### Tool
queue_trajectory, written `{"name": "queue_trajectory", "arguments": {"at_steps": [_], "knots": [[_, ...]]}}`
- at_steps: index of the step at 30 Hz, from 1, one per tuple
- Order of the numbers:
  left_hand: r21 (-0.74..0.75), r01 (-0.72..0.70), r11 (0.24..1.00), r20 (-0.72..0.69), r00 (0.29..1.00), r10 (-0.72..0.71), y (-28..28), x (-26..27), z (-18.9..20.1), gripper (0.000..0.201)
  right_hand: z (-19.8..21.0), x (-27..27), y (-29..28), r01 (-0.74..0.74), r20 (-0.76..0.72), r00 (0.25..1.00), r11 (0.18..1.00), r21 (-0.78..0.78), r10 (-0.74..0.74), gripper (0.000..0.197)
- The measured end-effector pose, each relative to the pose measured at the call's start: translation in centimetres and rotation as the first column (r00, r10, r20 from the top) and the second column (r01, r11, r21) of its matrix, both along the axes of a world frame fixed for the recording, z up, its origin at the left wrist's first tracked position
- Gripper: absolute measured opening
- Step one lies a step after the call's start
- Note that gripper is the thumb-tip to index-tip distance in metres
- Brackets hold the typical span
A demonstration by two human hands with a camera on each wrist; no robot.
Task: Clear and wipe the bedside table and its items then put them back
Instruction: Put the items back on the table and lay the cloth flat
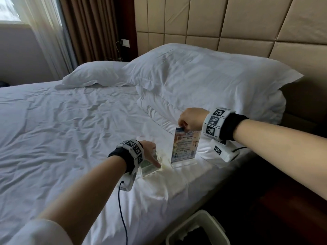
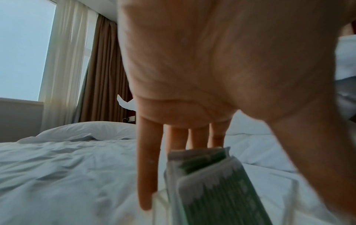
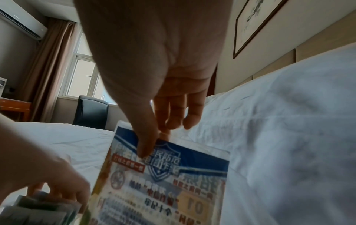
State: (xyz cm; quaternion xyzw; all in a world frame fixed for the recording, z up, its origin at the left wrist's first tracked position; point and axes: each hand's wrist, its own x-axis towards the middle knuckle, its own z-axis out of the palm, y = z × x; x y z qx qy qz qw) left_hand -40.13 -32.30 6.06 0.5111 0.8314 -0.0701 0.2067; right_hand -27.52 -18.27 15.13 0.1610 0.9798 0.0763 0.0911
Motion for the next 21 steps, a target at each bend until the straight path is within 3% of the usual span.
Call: {"name": "queue_trajectory", "arguments": {"at_steps": [3,9,16,21], "knots": [[-0.038,0.025,0.999,-0.036,0.999,-0.026,0.0,0.2,-0.3,0.074,-0.1,0.6,-0.2,-0.009,0.006,1.000,1.000,-0.024,0.009,0.019],[-0.091,0.056,0.994,-0.109,0.992,-0.066,0.1,0.7,0.6,0.061,0.0,2.3,-0.4,-0.053,-0.023,0.998,0.998,-0.033,0.053,0.022],[-0.007,0.088,0.996,-0.202,0.976,-0.088,3.0,-0.4,9.3,0.064,3.8,5.5,0.2,-0.030,-0.048,0.998,0.998,-0.060,0.028,0.017],[0.133,0.213,0.968,-0.207,0.961,-0.183,6.2,2.5,16.2,0.054,7.8,8.7,1.2,0.028,-0.017,0.999,0.998,-0.060,-0.029,0.016]]}}
